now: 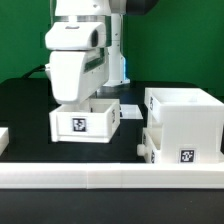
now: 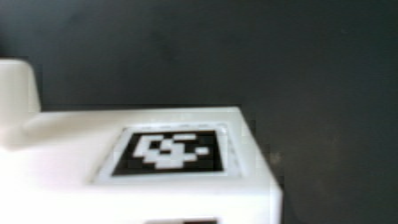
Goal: Assemble drawer
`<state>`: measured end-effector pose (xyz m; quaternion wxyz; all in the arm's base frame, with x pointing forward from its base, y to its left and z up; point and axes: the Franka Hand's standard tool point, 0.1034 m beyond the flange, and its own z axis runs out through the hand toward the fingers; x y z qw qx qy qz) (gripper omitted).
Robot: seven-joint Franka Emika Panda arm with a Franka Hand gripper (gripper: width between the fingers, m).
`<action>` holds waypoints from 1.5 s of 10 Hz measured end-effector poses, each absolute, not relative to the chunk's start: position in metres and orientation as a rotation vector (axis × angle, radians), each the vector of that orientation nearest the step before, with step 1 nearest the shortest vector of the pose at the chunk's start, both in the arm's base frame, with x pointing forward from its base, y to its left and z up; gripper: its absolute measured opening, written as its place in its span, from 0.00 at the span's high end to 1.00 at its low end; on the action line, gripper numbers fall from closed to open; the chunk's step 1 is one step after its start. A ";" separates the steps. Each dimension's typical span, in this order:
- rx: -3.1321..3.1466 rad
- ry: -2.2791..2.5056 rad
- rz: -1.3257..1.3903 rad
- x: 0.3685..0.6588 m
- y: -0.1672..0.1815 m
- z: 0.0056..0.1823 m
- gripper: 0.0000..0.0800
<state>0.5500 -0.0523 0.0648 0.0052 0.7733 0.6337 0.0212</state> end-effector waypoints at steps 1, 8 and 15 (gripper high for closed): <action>2.376 2.034 0.038 0.553 -0.050 0.065 0.94; 2.206 2.208 -0.022 0.549 -0.036 0.057 0.94; 2.183 2.235 -0.037 0.545 -0.027 0.052 0.94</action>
Offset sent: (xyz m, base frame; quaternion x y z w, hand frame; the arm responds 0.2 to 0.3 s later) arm 0.0000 0.0000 0.0000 0.0000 0.0000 0.0000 1.0000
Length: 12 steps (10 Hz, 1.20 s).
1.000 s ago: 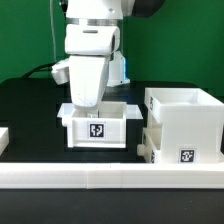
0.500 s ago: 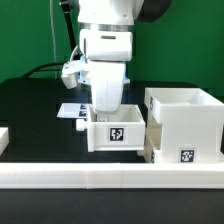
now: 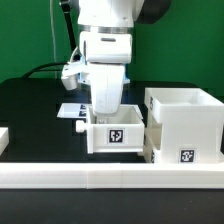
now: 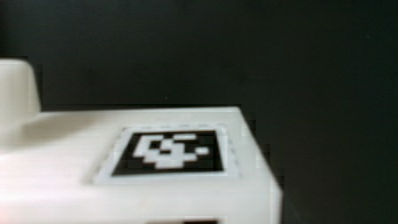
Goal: Assemble drawer
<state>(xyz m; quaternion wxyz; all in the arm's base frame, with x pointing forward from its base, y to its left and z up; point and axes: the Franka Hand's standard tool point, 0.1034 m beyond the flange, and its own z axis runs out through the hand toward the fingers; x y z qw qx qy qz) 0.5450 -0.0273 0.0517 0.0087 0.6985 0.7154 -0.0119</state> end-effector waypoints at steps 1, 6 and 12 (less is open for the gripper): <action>2.180 2.240 -0.035 0.545 -0.023 0.052 0.94; 2.171 2.251 -0.025 0.548 -0.013 0.054 0.94; 2.179 2.248 -0.022 0.550 -0.006 0.056 0.94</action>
Offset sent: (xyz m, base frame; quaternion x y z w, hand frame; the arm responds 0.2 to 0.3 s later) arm -0.0005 0.0118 0.0015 0.0014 -0.0008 -0.0089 1.0000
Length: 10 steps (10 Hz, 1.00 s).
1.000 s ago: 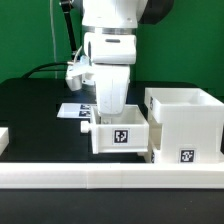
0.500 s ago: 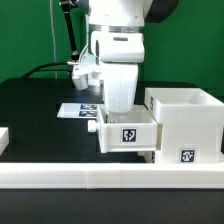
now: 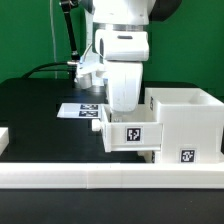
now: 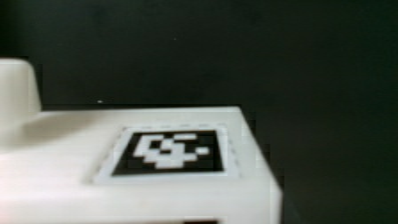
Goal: Assemble drawer
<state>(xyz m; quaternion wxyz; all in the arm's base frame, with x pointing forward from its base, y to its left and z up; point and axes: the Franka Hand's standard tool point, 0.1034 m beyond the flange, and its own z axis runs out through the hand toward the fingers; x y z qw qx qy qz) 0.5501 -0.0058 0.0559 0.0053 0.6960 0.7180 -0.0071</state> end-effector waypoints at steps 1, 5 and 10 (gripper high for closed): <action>2.181 2.251 -0.027 0.548 -0.005 0.054 0.94; 2.181 2.253 -0.020 0.548 -0.001 0.053 0.94; 2.159 2.271 0.002 0.550 0.010 0.054 0.94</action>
Offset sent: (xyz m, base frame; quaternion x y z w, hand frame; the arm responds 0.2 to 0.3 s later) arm -0.0058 0.0093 0.0007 -0.0067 0.0036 -0.0098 0.9999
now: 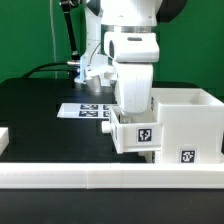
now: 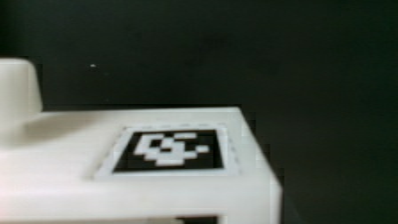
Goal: Assemble drawer
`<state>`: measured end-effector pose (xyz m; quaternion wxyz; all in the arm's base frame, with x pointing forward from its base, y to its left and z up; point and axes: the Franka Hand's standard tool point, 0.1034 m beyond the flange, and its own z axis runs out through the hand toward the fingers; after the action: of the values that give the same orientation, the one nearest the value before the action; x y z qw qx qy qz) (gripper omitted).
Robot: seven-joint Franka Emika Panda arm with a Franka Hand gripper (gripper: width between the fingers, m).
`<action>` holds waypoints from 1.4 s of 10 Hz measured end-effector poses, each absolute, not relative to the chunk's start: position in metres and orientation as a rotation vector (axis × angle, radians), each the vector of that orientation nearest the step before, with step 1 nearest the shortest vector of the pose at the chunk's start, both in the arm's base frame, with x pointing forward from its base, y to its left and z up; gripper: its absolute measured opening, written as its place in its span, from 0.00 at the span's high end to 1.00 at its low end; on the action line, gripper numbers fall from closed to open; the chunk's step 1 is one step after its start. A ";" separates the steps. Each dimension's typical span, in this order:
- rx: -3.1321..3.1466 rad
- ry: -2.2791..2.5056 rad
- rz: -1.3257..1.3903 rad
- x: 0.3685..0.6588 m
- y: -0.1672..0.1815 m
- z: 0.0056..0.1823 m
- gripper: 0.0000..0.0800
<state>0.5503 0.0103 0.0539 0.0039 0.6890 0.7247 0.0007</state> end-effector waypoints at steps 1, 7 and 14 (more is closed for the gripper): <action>2.170 2.261 0.002 0.550 0.010 0.054 0.94; 2.173 2.259 0.001 0.550 0.010 0.053 0.47; 2.187 2.224 -0.005 0.553 0.014 0.080 0.19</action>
Offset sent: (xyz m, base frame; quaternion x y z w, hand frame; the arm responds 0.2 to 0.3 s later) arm 0.0000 0.0000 0.0000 0.0000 0.0000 0.0000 1.0000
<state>0.5532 0.0141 0.0804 0.0111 0.7011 0.7130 -0.0015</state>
